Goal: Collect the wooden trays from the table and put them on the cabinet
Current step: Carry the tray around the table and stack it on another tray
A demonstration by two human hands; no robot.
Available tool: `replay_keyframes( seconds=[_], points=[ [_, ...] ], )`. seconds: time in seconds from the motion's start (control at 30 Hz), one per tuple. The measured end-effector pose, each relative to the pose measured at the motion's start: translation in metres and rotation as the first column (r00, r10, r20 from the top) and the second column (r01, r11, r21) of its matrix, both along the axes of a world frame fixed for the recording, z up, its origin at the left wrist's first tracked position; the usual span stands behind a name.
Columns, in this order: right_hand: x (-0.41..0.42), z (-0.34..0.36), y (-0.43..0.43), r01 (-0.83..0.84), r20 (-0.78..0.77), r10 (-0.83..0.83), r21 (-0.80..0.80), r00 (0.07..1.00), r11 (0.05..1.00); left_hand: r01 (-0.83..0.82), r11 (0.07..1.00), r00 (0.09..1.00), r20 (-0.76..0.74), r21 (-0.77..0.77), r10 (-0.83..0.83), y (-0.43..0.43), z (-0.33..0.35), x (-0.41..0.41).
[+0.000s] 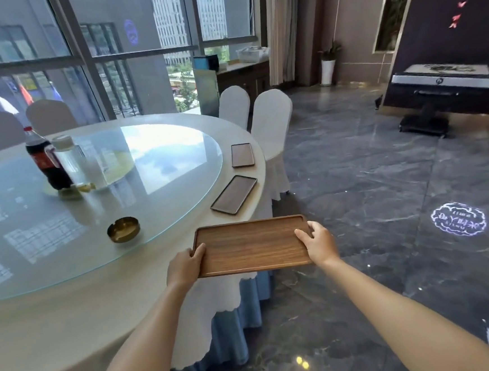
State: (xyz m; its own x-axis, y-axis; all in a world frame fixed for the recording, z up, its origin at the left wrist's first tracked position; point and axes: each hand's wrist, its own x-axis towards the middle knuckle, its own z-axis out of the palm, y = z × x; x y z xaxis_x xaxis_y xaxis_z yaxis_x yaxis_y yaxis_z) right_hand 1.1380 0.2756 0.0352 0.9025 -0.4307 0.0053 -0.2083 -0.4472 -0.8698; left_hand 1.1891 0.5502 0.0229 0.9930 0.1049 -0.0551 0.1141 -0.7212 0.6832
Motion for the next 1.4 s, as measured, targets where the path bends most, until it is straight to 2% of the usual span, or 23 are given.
replay_keyframes(
  seconds=[0.27, 0.43, 0.9, 1.17, 1.4],
  points=[
    [0.143, -0.009, -0.079, -0.021, -0.014, 0.021, 0.014, 1.000, 1.000, -0.087, 0.996, 0.995, -0.040, -0.007, 0.087, -0.083, -0.007, 0.127],
    [0.217, -0.008, -0.120, -0.065, -0.034, 0.063, -0.034, 0.997, 0.997, -0.122, 0.992, 0.991, -0.061, -0.012, 0.121, -0.122, -0.013, 0.187],
    [0.424, -0.052, -0.125, -0.260, -0.102, 0.253, -0.063, 0.962, 0.963, -0.243, 0.970, 0.963, -0.121, 0.003, 0.242, -0.121, -0.070, 0.343],
    [0.571, -0.059, -0.086, -0.495, -0.153, 0.475, -0.139, 0.866, 0.858, -0.455, 0.890, 0.880, -0.151, 0.002, 0.450, -0.095, -0.091, 0.423],
    [0.613, -0.086, -0.063, -0.657, -0.197, 0.627, -0.200, 0.753, 0.726, -0.629, 0.776, 0.749, -0.238, 0.042, 0.619, -0.096, -0.103, 0.418]
  ],
)
